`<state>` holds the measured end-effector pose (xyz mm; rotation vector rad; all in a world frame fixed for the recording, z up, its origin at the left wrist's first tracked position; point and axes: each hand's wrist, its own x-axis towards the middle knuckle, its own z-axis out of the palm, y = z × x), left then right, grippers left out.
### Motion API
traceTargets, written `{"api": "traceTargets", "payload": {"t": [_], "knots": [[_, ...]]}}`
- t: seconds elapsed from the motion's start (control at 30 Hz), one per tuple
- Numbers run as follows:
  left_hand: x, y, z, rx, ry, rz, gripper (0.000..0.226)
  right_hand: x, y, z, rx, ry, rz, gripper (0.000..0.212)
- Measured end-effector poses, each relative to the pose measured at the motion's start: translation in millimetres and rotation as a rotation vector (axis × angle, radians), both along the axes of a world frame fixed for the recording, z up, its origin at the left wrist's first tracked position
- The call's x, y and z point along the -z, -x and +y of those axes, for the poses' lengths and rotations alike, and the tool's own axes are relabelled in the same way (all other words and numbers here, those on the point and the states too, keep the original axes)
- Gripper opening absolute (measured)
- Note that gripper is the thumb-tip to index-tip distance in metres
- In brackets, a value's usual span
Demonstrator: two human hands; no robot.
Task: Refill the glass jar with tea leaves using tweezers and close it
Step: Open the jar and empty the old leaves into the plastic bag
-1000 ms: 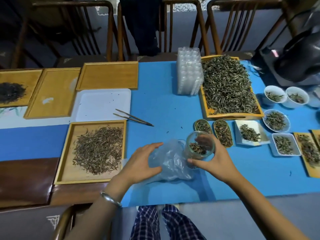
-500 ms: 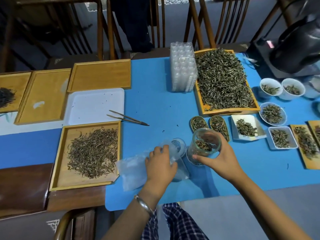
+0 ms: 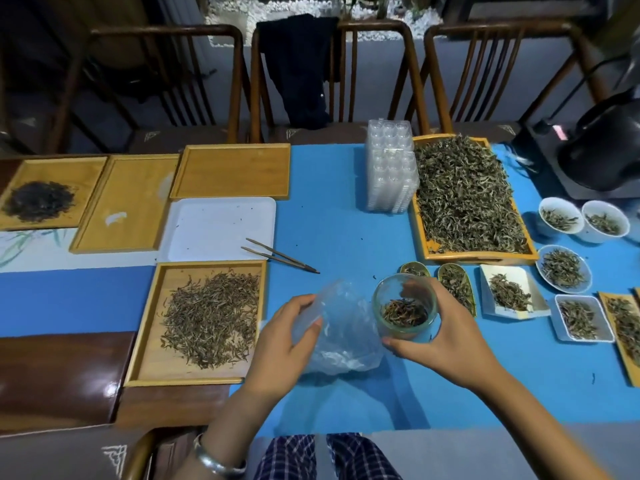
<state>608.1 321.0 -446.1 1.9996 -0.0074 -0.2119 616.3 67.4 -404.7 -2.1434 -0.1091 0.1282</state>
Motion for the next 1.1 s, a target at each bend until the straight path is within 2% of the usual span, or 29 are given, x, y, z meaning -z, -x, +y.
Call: {"api": "traceTargets", "payload": {"t": [0.13, 0.33, 0.47, 0.73, 1.1], "knots": [[-1, 2, 6, 0.0, 0.023, -0.015, 0.025, -25, -6, 18, -0.06, 0.106, -0.043, 0.072], [1, 4, 8, -0.156, 0.277, 0.046, 0.019, -33, -11, 33, -0.186, 0.302, 0.008, 0.072], [1, 2, 11, -0.21, 0.371, 0.063, 0.013, -31, -10, 33, -0.254, 0.428, 0.015, 0.076], [3, 0, 15, -0.131, 0.352, 0.045, 0.017, -38, -16, 34, -0.356, 0.654, 0.059, 0.077], [7, -3, 9, -0.131, 0.353, 0.025, 0.017, -56, -35, 47, -0.547, 0.993, -0.042, 0.079]]}}
